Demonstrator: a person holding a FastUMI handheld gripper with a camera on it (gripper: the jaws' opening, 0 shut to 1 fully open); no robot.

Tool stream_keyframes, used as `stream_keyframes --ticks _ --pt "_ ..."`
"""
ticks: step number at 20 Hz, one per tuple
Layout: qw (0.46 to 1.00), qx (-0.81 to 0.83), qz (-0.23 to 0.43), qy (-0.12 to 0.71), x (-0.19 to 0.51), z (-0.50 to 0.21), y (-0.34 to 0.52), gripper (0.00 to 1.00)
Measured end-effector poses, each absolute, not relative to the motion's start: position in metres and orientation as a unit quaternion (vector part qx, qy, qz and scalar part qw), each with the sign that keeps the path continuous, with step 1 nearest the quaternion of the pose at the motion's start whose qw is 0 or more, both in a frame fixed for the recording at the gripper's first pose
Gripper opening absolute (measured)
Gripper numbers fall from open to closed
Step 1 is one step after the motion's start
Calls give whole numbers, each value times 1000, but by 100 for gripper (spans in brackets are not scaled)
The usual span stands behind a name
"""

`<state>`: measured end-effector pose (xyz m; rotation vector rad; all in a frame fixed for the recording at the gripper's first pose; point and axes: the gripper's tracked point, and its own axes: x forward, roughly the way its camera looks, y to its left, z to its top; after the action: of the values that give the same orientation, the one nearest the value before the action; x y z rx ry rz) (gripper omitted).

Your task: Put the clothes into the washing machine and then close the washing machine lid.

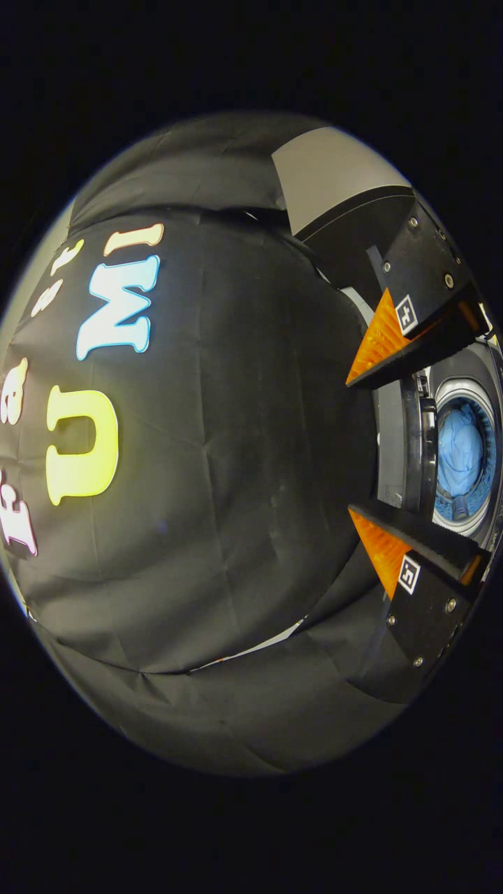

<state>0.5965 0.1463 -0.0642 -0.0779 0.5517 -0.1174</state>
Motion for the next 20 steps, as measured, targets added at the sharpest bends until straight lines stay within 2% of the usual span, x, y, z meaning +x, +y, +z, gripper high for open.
stream_keyframes --ticks 20 --pt "971 -31 -68 228 596 -64 152 98"
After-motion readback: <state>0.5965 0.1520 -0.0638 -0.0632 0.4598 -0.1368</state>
